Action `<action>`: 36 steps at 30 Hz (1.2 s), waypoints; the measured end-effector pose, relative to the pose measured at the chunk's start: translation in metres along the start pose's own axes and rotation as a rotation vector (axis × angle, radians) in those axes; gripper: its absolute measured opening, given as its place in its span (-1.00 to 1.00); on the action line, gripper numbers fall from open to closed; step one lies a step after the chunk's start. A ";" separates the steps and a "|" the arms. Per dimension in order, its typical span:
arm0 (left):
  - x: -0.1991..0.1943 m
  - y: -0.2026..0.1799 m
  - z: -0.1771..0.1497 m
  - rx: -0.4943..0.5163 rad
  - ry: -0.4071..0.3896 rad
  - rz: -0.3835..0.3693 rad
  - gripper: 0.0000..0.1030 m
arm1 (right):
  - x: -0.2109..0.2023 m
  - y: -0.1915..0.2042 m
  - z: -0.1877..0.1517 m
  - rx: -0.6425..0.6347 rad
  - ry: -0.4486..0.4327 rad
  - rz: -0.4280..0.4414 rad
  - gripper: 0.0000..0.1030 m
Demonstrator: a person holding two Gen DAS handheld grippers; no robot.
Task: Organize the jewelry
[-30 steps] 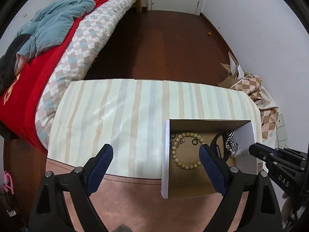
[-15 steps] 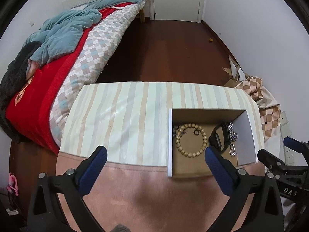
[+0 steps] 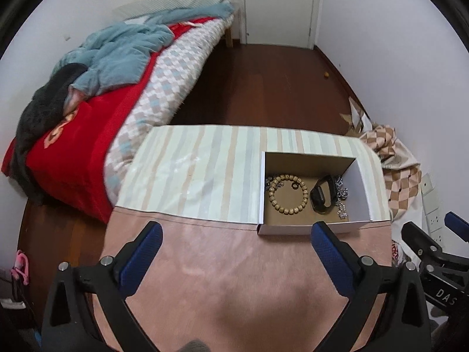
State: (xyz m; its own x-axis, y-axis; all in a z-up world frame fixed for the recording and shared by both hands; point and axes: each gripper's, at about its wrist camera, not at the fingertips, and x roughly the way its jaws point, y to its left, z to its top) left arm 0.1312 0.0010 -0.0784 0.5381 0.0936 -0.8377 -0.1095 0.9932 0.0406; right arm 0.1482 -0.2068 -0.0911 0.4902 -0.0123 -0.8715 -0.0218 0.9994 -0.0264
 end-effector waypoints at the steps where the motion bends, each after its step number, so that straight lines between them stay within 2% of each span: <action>1: -0.007 0.001 0.000 -0.003 -0.009 0.002 1.00 | -0.008 0.001 0.000 0.001 -0.012 -0.004 0.97; 12: -0.106 0.006 -0.024 0.002 -0.125 -0.023 1.00 | -0.134 0.003 -0.027 0.000 -0.173 -0.017 0.97; 21: -0.161 0.007 -0.032 0.015 -0.166 -0.046 1.00 | -0.211 0.004 -0.046 0.000 -0.273 -0.040 0.97; 29: -0.185 0.008 -0.032 0.020 -0.154 -0.072 1.00 | -0.250 0.001 -0.049 0.001 -0.301 -0.036 0.98; 36: -0.184 0.006 -0.024 0.020 -0.152 -0.057 1.00 | -0.259 0.003 -0.043 -0.002 -0.289 -0.031 0.99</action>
State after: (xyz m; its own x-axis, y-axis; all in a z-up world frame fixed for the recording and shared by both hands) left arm 0.0111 -0.0121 0.0630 0.6633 0.0452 -0.7470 -0.0592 0.9982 0.0079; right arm -0.0163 -0.2018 0.1135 0.7188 -0.0333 -0.6944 -0.0046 0.9986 -0.0527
